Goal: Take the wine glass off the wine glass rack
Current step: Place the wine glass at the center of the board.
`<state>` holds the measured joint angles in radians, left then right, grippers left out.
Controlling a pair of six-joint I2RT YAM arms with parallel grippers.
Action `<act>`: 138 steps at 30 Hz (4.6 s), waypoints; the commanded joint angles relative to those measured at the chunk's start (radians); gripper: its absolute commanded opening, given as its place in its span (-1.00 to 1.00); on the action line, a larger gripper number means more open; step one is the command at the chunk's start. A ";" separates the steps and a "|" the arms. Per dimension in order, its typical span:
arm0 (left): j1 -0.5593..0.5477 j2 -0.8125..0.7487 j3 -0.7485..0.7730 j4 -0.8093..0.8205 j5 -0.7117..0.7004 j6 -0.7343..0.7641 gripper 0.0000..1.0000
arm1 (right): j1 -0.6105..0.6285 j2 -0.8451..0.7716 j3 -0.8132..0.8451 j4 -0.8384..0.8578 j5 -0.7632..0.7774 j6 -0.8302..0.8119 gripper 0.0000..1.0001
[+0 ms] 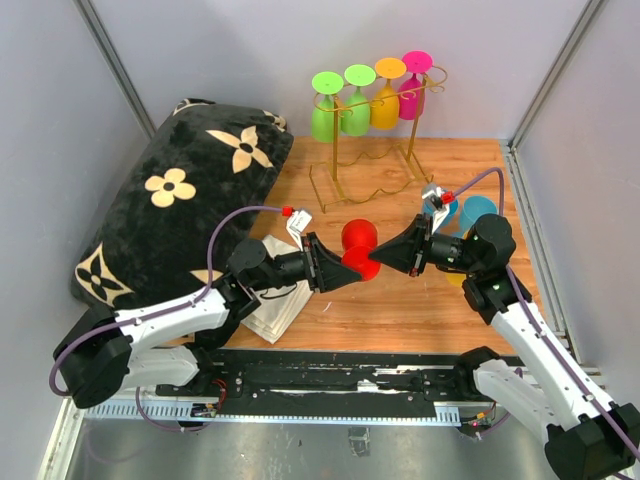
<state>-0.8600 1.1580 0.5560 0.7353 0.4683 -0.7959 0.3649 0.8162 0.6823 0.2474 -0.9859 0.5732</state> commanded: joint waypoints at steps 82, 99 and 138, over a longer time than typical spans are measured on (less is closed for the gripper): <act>-0.321 -0.455 -0.248 -0.465 -0.148 0.970 -0.99 | 0.088 0.158 0.176 -0.358 -0.376 -0.142 -0.32; -0.322 -0.457 -0.224 -0.515 -0.184 0.963 -0.98 | 0.098 0.154 0.189 -0.373 -0.308 -0.179 -0.99; -0.322 -0.579 -0.320 -0.197 -0.781 0.818 0.99 | 0.100 0.080 0.154 -0.681 1.039 -0.408 -0.99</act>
<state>-1.1812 0.6041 0.2466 0.4488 -0.1673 0.0731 0.4522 0.9115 0.8719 -0.4900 -0.2493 0.1722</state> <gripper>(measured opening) 0.994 0.040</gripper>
